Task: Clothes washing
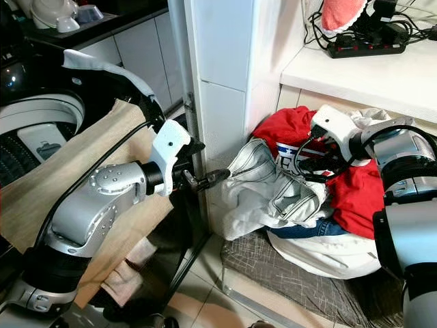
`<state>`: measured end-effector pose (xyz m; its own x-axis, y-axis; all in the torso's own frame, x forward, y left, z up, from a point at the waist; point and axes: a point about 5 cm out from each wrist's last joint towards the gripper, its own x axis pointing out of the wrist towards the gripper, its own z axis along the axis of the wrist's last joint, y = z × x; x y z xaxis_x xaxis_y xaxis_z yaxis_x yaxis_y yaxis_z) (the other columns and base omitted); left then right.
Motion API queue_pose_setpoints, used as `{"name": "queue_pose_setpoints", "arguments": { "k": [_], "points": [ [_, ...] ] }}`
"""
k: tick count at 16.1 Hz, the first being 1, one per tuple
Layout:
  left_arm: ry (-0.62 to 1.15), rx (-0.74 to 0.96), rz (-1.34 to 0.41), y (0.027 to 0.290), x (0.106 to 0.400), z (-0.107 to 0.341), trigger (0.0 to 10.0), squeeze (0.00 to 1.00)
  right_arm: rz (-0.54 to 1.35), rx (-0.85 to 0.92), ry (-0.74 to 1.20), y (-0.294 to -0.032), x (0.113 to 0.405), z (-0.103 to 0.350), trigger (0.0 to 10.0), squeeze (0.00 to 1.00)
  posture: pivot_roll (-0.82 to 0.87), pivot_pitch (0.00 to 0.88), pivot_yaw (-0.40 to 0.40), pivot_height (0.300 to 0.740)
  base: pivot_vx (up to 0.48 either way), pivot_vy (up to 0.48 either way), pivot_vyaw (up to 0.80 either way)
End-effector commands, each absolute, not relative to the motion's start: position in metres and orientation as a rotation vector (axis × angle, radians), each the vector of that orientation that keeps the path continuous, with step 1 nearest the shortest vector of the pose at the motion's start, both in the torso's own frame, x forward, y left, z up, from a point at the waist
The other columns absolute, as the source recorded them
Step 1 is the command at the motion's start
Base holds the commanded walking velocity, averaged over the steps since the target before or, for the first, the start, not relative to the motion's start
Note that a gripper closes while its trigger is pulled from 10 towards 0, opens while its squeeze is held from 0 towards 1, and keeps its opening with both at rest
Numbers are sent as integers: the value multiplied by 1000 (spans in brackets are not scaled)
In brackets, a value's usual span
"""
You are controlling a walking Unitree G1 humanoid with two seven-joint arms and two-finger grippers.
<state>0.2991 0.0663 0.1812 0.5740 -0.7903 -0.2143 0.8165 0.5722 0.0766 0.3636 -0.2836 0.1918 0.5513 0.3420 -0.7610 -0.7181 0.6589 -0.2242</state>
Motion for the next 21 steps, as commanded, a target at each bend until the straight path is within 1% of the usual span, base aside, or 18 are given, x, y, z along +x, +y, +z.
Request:
{"name": "queue_pose_setpoints", "arguments": {
  "k": [1, 14, 17, 19, 20, 21],
  "points": [
    [177, 179, -965, 66, 296, 180, 10000, 0, 670, -567, 762, -286, 362, 191, 0, 0, -49, 10, 77, 740, 0, 0, 0],
    [153, 179, -935, 67, 300, 181, 10000, 0, 697, -528, 747, -286, 361, 193, 0, 0, -62, 13, 78, 740, 0, 0, 0],
    [129, 120, -888, 68, 306, 186, 10000, 0, 686, -493, 723, -289, 360, 195, 0, 0, -66, 11, 80, 740, 0, 0, 0],
    [124, 107, -866, 69, 310, 189, 10000, 0, 680, -470, 707, -291, 359, 197, 0, 0, -68, 9, 81, 740, 0, 0, 0],
    [89, 147, -830, 70, 312, 190, 10000, 0, 658, -407, 629, -295, 360, 208, 0, 0, -67, 0, 74, 740, 0, 0, 0],
    [70, 156, -815, 70, 312, 191, 10000, 0, 650, -389, 604, -296, 361, 212, 0, 0, -66, 0, 72, 740, 0, 0, 0]
  ]
}}
